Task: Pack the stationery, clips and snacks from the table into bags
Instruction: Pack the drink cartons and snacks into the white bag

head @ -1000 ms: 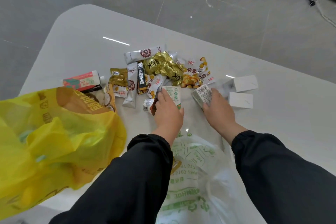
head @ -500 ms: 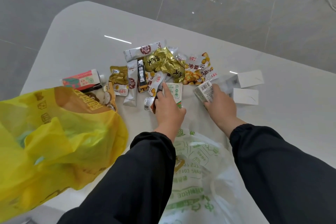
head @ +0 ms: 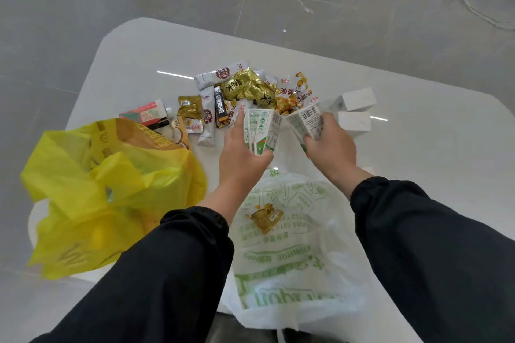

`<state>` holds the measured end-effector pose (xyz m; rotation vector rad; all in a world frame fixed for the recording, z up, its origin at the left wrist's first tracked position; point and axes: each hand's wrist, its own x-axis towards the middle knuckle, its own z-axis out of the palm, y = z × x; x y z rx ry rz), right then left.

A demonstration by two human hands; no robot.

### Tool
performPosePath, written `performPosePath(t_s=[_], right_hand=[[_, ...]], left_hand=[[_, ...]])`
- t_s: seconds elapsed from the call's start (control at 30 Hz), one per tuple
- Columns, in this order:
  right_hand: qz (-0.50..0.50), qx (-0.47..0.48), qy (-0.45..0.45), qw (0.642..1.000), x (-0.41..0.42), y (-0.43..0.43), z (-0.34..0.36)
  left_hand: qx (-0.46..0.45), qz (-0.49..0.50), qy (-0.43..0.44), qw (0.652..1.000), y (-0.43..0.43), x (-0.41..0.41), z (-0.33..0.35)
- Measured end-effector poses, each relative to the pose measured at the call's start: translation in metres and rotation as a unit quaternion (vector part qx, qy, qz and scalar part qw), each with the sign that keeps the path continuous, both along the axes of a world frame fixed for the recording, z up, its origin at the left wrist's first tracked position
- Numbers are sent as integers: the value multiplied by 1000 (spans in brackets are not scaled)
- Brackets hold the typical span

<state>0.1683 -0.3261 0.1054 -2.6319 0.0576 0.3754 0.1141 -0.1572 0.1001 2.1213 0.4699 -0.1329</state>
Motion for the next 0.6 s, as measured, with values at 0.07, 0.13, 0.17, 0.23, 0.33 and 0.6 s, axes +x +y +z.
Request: performPosePath(t_s=[0.07,0.13,0.17,0.23,0.33,0.6], right_hand=[[7,19,-1,1000,-12,6,13],[0,43,3,999,-29,10,23],[-12,60,10,998,-39,10,27],[-44,92,34,994,-63,9,30],[-80,116,81,987,-108,-4,29],[-114,101,207,966,-183,-30,-22]], left_hand=[[8,11,-2,1000,-1,-17,11],[6,30,14,999,-4,-39,17],[2,41,22,999,-7,-52,20],[-6,66,43,997,-15,-81,19],[1,88,86,992,-33,-133,10],[56,117,190,973,-59,-212,-46]])
